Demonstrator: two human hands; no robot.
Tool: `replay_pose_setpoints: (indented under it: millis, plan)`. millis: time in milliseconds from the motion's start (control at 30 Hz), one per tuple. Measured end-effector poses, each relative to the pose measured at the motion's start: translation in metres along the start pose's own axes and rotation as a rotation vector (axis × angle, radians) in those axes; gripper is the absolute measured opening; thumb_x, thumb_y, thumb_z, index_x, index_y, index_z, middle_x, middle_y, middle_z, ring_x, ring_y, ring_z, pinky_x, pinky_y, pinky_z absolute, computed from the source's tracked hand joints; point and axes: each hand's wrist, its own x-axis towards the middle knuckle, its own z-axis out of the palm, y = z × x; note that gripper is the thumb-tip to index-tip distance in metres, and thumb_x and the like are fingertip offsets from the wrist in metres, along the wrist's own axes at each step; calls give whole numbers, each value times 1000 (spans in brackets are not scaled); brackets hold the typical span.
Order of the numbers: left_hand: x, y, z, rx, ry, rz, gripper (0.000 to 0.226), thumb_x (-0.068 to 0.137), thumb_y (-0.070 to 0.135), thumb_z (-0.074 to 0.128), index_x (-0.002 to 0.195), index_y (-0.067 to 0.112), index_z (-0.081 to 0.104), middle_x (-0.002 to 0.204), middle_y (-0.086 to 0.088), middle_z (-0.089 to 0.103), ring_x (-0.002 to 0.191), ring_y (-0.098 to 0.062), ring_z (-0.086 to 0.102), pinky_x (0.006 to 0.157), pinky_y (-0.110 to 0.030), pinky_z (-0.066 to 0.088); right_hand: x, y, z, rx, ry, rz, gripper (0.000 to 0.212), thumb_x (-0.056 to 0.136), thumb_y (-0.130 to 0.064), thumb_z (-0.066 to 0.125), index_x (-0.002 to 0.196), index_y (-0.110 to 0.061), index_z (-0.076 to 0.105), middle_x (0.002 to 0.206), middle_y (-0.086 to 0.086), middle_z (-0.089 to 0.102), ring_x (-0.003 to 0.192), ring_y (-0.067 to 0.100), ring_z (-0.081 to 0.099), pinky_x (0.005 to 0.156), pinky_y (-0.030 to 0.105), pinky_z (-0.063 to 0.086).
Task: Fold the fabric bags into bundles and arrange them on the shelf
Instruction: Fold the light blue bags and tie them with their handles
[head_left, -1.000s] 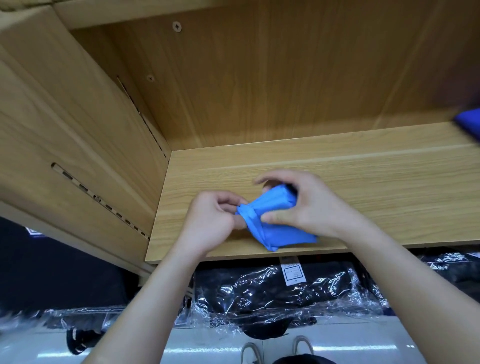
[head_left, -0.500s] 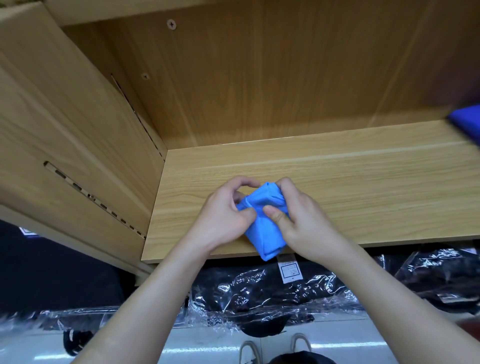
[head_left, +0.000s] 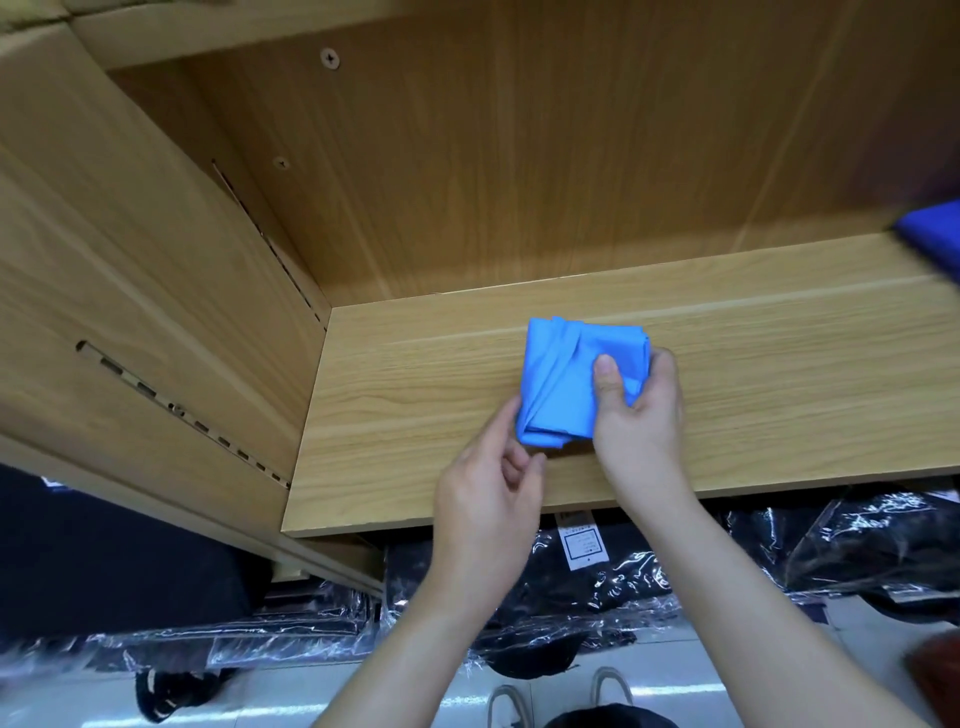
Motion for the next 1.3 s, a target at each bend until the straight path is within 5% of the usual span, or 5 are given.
replay_pose_setpoints:
  millis: [400,767,967,1167,1300]
  plan:
    - [6,5,7,236,81,160,20,81,36,54,79,19,63,79,7,58,66,-12,55,63,-27,43,-12,8,12,15,108,78,12,96,-18,56,97,-11,47,85,-11,49,84,17,48,70,21,31]
    - [44,16,-24,132,-72,-54,56,67,30,80,110,35,44,99,14,52,88,-9,54,78,-27,44,-15,13,-4,99,-287,-44,15,86,-33,55,92,-20,51,80,-7,61,71,4,56,68,21,46]
    - [60,30,-39,230,-554,-164,56,58,35,69,113,39,54,79,6,71,71,-17,64,72,-38,56,-6,2,-23,-87,-831,-127,25,89,-34,51,110,-20,53,83,-11,64,74,0,57,69,18,43]
    - [66,41,-40,-148,-500,-295,84,62,-15,58,123,44,56,100,-4,66,61,-12,63,55,-29,50,4,-24,-34,-237,-981,-13,66,72,-67,61,127,-36,43,125,-25,57,110,-9,55,90,20,46]
    - [65,41,-46,-147,-598,-205,75,53,2,67,120,38,62,104,-4,65,69,-10,64,66,-28,53,6,-26,-40,-273,-988,-10,76,69,-36,86,129,-33,41,117,-28,59,103,-12,57,82,13,47]
